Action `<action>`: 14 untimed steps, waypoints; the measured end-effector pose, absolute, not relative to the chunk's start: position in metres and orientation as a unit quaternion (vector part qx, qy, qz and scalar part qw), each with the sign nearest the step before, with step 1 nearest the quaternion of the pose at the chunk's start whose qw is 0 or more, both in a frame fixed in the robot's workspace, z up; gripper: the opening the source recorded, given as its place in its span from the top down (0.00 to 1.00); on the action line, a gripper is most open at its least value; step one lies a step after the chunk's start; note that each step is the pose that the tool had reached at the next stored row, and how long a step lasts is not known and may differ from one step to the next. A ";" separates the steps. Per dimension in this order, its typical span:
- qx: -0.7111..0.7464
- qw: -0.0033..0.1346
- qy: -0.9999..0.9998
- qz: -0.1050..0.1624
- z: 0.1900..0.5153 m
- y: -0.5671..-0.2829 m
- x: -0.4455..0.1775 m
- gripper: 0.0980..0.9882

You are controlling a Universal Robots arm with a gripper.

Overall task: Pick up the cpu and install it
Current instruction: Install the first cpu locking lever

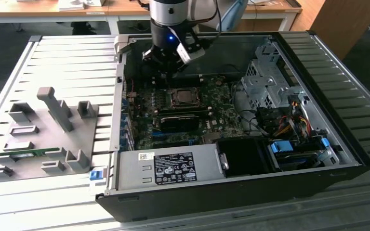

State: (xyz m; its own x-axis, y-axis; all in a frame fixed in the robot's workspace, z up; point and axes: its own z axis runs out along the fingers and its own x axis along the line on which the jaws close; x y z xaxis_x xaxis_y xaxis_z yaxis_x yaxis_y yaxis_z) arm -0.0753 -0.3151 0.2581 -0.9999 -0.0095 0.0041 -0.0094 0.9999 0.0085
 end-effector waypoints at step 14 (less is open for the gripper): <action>0.005 0.002 -1.000 -0.005 0.257 -0.304 -0.090 0.99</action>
